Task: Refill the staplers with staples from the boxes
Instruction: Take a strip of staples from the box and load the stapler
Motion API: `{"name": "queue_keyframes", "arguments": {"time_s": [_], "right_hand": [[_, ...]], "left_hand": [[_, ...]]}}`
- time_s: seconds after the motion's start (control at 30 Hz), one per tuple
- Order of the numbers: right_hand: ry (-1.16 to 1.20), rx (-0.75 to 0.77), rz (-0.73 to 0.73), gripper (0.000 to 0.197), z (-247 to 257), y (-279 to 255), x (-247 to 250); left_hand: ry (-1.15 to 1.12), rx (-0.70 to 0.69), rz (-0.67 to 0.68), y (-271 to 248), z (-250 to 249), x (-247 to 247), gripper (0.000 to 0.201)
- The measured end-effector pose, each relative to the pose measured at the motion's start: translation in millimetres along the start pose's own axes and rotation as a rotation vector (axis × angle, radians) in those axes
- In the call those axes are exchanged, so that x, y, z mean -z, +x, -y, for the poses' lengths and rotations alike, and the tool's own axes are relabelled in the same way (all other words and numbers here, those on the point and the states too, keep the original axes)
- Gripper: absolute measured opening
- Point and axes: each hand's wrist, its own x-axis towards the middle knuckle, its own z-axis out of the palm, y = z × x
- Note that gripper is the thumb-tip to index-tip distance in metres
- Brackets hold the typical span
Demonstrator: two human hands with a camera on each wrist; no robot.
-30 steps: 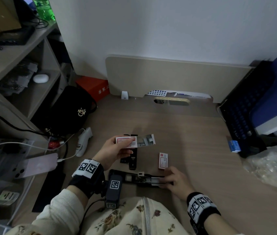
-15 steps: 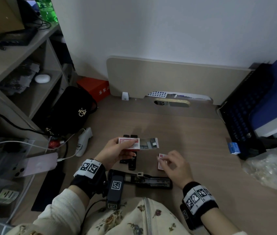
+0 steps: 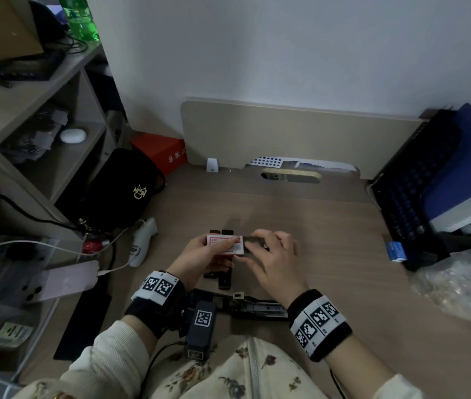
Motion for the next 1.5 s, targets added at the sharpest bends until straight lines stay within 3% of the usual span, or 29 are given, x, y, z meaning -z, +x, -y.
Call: {"name": "queue_keyframes", "arguments": {"time_s": [0.2,0.47,0.77,0.87,1.03,1.2,1.5], "right_hand": [[0.144,0.007,-0.062,0.029,-1,2,3],[0.364,-0.174,0.139,0.023,0,6,12],[0.509,-0.217,0.217,0.018,-6,12,19],[0.526,-0.254,0.195,0.018,-6,12,20],[0.539,-0.252,0.133,0.013,-7,13,22],[0.446,-0.135,0.126,0.012,-7,12,22],[0.727,-0.283,0.118,0.019,-9,13,26]], "left_hand": [[0.004,0.001,0.005,0,0,-1,0.021],[0.004,0.033,0.061,-2,1,-1,0.018],[0.021,0.071,0.063,1,3,3,0.021],[0.036,0.103,0.086,2,5,5,0.038],[0.034,0.111,0.125,0,5,2,0.042],[0.025,0.120,0.123,1,6,4,0.040],[0.000,0.121,0.117,2,7,5,0.042]]}}
